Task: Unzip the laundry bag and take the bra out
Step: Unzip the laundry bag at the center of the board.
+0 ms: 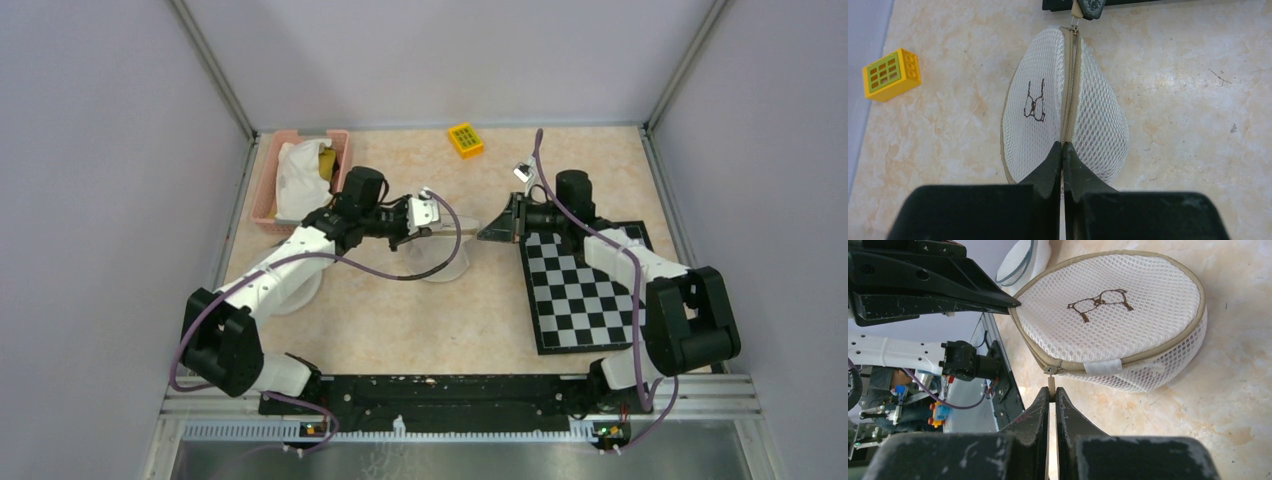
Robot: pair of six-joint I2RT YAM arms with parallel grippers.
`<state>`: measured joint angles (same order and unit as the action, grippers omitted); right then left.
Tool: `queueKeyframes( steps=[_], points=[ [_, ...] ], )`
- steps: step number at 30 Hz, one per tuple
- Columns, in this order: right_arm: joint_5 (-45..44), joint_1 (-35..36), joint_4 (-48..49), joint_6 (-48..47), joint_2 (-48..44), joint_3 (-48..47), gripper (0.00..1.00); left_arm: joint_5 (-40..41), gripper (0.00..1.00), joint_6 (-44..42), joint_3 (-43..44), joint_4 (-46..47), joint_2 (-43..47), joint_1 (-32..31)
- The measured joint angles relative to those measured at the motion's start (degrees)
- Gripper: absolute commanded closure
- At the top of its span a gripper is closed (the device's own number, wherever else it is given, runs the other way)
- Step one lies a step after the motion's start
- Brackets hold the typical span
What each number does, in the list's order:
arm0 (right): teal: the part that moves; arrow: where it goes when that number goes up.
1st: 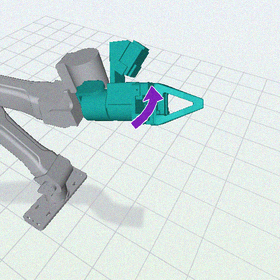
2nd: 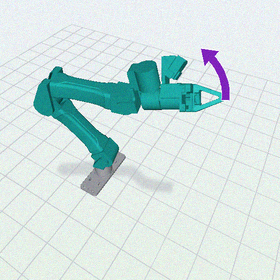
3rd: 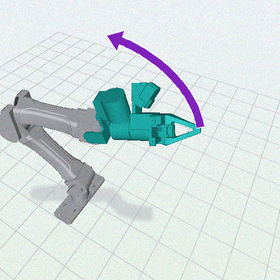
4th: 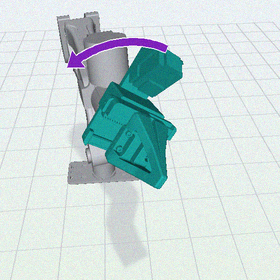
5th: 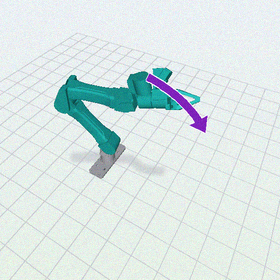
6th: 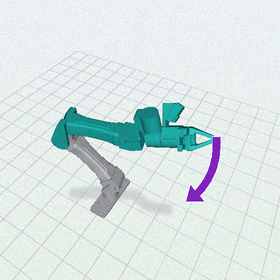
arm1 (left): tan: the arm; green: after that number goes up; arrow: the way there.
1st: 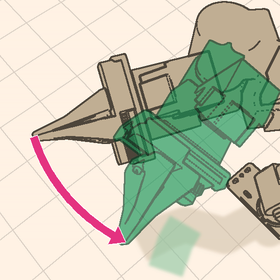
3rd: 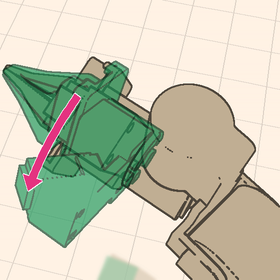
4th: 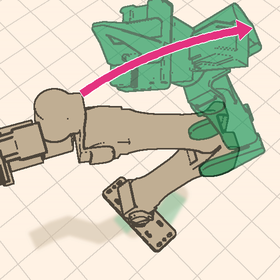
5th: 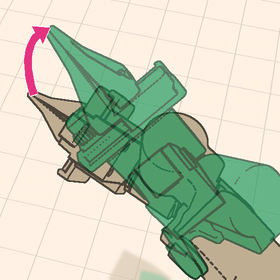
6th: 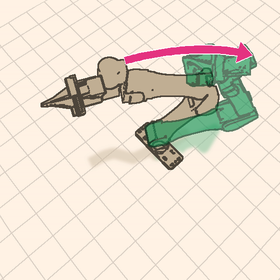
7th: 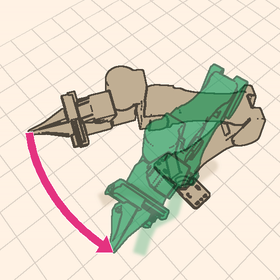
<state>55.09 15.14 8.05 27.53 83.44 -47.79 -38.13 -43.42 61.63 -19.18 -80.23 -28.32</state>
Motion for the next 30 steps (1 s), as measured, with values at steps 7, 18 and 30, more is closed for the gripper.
queueKeyframes(
  steps=[7, 18, 30],
  points=[
    [0.2, 0.0, -0.5, -1.5, 0.3, 0.0, 1.00, -1.8, 1.00, -0.4, -0.6, 0.9, 0.0, 0.9],
    [0.3, 0.0, -0.8, -2.5, 1.5, 0.2, 1.00, -3.3, 1.00, -1.5, -2.6, 2.0, 0.0, 1.3],
    [1.0, 0.7, 0.9, 0.4, 3.7, -0.7, 1.00, -5.8, 0.70, -1.2, -2.6, -4.1, -0.4, 0.2]
  ],
)
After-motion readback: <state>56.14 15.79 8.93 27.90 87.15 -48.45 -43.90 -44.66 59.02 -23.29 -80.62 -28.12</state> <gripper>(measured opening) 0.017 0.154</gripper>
